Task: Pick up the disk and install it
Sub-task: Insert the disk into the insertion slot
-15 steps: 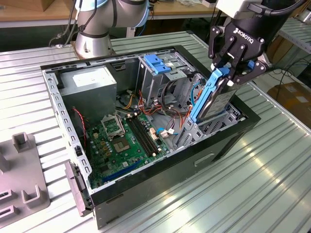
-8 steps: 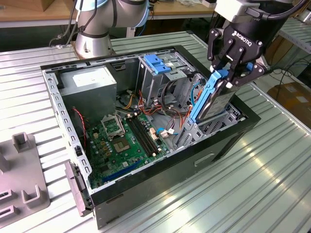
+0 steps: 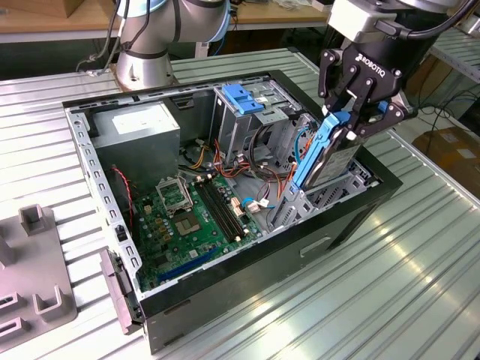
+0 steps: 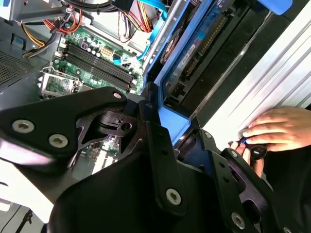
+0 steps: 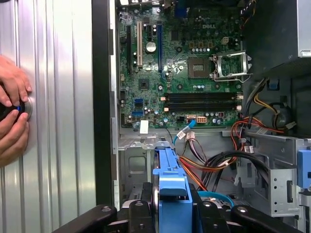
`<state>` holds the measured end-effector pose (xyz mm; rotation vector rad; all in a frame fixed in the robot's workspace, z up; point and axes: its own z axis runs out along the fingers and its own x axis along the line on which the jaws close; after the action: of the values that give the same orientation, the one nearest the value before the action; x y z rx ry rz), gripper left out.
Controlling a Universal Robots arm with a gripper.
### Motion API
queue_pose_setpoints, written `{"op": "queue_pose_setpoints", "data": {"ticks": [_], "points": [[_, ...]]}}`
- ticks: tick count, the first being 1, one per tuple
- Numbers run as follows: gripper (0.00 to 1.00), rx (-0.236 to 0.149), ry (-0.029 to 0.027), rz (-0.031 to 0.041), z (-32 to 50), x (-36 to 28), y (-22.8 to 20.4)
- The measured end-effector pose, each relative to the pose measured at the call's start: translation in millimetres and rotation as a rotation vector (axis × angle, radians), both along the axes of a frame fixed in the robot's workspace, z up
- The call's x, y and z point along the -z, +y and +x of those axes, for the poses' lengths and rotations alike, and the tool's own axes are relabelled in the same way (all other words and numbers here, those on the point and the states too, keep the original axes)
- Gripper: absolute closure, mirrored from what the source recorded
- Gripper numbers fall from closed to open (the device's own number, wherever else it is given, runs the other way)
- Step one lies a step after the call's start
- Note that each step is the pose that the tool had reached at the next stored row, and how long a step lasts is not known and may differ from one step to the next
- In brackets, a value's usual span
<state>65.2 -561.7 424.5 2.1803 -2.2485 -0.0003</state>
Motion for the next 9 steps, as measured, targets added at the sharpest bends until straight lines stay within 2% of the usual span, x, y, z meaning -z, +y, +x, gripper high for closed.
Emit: {"op": "queue_pose_setpoints", "data": {"ticks": [9], "points": [[0.63,0.000,0.0001,0.0000,0.3,9.4,0.0]]}}
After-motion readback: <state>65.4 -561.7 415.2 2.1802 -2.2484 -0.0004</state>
